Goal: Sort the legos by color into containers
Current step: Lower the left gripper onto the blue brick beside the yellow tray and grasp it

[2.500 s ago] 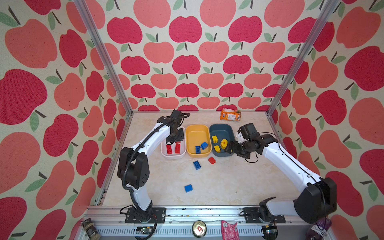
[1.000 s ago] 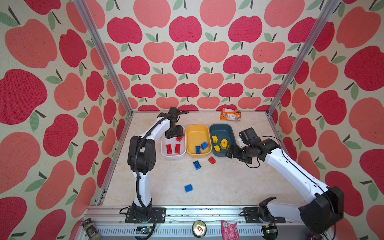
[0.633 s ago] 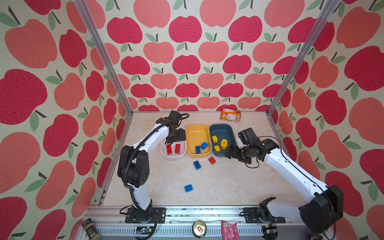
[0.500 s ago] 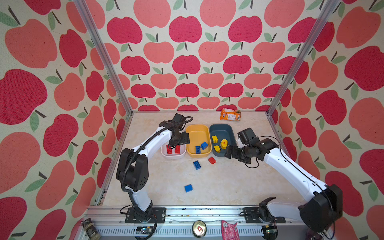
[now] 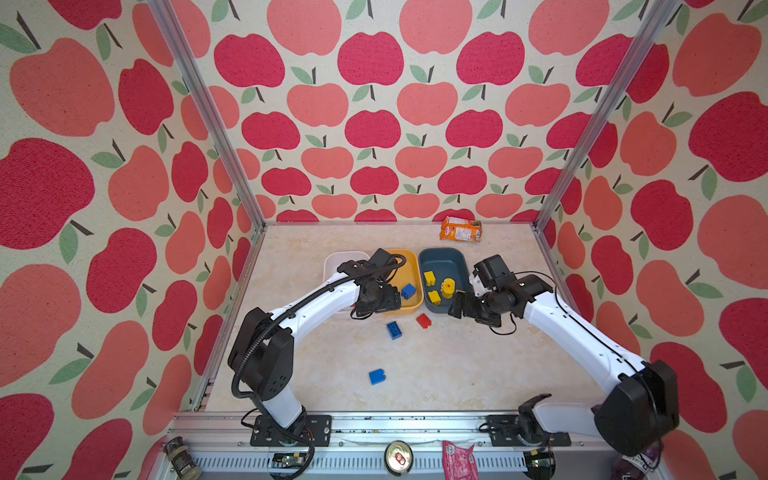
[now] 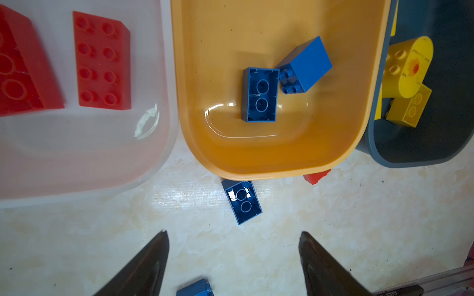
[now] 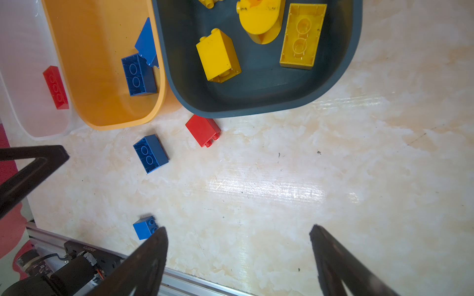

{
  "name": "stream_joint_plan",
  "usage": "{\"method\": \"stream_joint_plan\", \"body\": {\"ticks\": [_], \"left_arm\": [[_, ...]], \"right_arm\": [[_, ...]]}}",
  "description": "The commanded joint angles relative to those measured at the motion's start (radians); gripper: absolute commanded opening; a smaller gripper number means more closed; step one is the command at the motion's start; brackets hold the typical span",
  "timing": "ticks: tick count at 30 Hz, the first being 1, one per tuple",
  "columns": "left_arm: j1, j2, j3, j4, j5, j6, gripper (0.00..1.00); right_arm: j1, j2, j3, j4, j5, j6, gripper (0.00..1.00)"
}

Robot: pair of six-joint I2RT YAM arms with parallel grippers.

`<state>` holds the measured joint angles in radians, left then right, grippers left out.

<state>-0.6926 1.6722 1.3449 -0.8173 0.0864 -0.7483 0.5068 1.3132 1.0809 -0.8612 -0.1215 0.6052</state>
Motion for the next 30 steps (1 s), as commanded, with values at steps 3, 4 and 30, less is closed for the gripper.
{"method": "stream_joint_plan", "body": {"ticks": [3,4,30], "left_arm": [[-0.060,0.056,0.003,0.012,-0.025,-0.075,0.84],[-0.070,0.066,0.006,0.012,-0.030,-0.078,0.84],[-0.166,0.266,-0.010,0.058,-0.149,-0.170,0.72]], "right_arm": [[-0.034,-0.013,0.005,-0.016,-0.029,-0.048,0.90],[-0.038,-0.017,0.001,-0.018,-0.032,-0.051,0.90],[-0.109,-0.130,-0.038,-0.093,-0.049,-0.105,0.90]]}}
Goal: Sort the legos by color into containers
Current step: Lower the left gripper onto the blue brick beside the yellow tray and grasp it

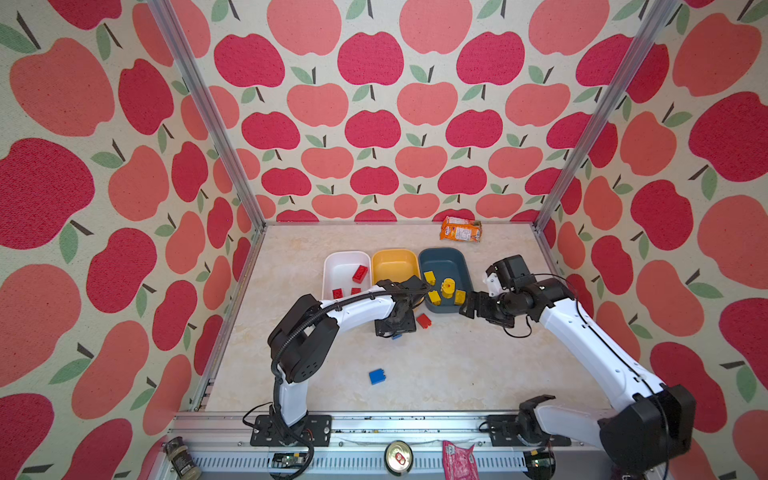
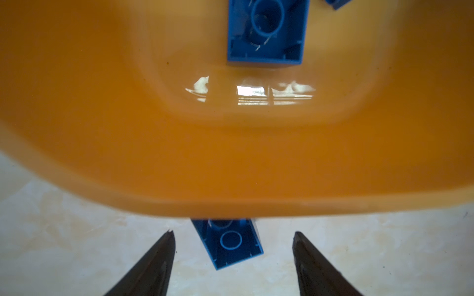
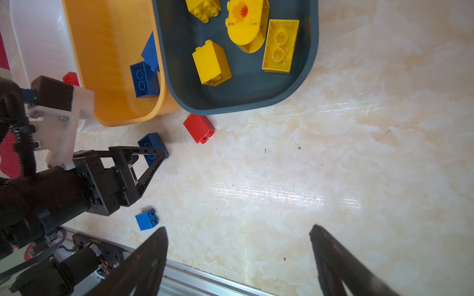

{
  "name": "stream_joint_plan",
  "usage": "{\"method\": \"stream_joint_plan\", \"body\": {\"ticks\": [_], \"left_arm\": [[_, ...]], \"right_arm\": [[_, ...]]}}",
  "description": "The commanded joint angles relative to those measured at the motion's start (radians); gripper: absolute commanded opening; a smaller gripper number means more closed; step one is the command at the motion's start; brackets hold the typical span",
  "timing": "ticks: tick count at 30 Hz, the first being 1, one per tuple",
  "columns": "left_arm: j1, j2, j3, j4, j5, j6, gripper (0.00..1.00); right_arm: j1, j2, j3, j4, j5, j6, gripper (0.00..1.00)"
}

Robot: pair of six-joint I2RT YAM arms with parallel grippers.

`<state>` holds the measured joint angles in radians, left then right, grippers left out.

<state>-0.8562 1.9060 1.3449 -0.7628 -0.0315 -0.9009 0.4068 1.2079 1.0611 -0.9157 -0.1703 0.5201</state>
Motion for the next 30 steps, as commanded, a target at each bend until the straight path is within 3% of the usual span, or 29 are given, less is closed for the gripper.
{"method": "stream_joint_plan", "body": {"ticks": [1,9,22,30], "left_arm": [[-0.003,0.038,-0.010,0.005,-0.033,-0.017,0.71],[-0.002,0.064,0.009,-0.004,-0.039,-0.013,0.58],[-0.003,0.027,0.008,-0.042,-0.038,0.006,0.27],[-0.016,-0.071,-0.024,-0.078,-0.056,0.018,0.19]], "right_arm": [[-0.010,-0.029,-0.019,-0.040,0.001,-0.020,0.90],[-0.011,-0.048,-0.021,-0.049,0.008,-0.013,0.90],[-0.012,-0.064,-0.035,-0.035,0.012,0.013,0.90],[-0.012,-0.068,-0.049,-0.017,0.006,0.027,0.90]]}}
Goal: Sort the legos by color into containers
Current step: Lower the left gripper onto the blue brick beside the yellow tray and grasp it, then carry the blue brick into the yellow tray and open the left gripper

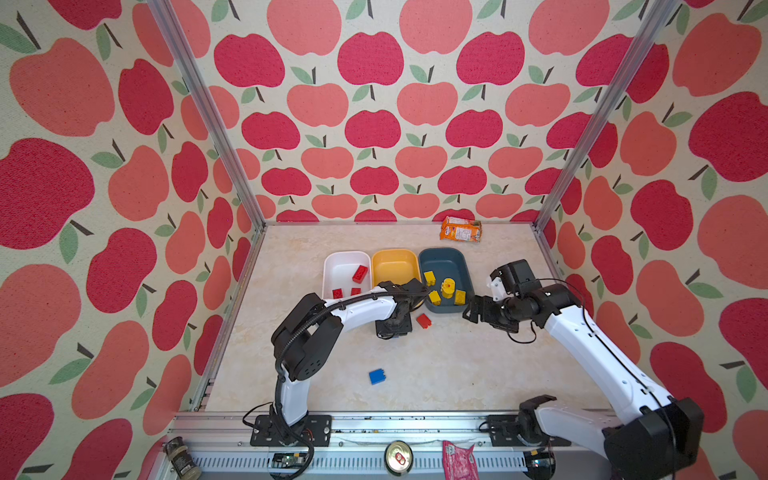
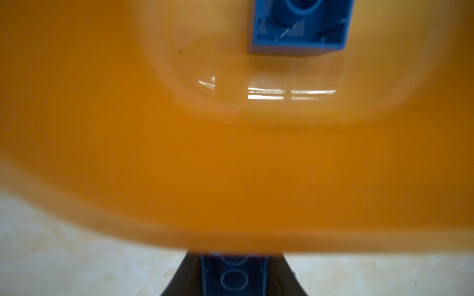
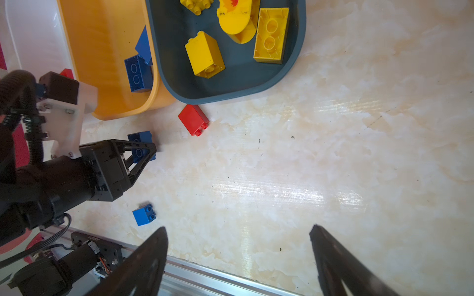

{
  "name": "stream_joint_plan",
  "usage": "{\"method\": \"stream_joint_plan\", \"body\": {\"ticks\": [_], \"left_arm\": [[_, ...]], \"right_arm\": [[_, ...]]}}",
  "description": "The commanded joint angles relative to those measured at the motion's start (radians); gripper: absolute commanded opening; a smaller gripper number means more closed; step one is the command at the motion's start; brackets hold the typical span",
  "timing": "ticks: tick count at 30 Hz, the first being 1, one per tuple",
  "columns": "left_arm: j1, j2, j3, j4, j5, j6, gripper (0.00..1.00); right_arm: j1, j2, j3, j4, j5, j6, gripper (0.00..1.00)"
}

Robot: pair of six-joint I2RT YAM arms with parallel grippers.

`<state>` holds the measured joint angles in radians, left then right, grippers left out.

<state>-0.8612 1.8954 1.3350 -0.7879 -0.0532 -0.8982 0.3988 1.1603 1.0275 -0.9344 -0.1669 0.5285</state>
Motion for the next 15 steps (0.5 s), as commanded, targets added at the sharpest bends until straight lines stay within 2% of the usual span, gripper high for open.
{"method": "stream_joint_plan", "body": {"ticks": [1,9,15], "left_arm": [[-0.014,-0.074,-0.013,-0.060,-0.037,0.021,0.19],[-0.029,-0.142,0.042,-0.107,-0.083,0.073,0.18],[0.013,-0.145,0.146,-0.137,-0.096,0.148,0.18]], "right_arm": [[-0.004,-0.019,-0.017,0.005,0.002,0.021,0.90],[-0.004,-0.016,-0.018,0.023,-0.001,0.034,0.89],[0.002,-0.024,-0.020,0.032,0.008,0.053,0.89]]}}
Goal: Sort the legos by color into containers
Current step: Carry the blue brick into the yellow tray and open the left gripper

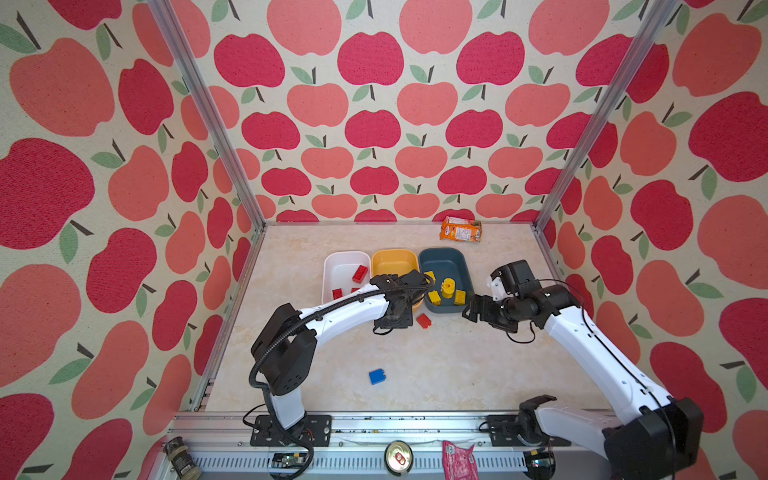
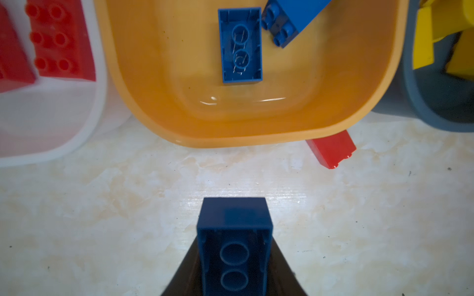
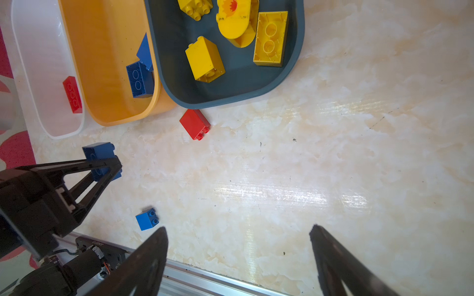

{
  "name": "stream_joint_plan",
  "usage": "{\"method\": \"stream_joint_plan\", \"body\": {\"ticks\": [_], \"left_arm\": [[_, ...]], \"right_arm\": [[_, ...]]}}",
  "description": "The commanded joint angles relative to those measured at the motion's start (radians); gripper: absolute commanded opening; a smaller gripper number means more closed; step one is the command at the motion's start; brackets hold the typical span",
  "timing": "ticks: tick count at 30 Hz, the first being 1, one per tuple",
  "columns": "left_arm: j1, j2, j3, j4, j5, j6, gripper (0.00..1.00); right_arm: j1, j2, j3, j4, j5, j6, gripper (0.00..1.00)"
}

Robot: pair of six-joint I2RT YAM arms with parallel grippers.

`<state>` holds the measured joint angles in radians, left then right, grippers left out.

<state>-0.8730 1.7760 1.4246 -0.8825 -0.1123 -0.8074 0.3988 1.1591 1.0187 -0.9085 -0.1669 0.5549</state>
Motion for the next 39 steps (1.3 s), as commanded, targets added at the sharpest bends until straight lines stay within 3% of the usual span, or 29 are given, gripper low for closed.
{"method": "stream_joint_plan", "body": {"ticks": [1,13,28,33,39], "left_arm": [[0.038,-0.024,0.074,-0.042,-0.033,0.074,0.18],[0.210,0.079,0.209,0.017,0.067,0.252,0.19],[0.320,0.234,0.271,0.114,0.179,0.376,0.20],[0.345,0.271,0.283,0.127,0.204,0.404,0.24],[0.362,0.299,0.292,0.135,0.231,0.422,0.38]], "right_arm": [[0.005,-0.026,-0.012,0.008,0.010,0.031,0.90],[0.075,-0.042,-0.005,0.012,0.078,0.106,0.89],[0.228,-0.058,-0.002,0.002,0.213,0.247,0.89],[0.273,-0.037,0.009,0.007,0.251,0.275,0.89],[0.303,-0.006,0.027,0.010,0.272,0.283,0.89]]}}
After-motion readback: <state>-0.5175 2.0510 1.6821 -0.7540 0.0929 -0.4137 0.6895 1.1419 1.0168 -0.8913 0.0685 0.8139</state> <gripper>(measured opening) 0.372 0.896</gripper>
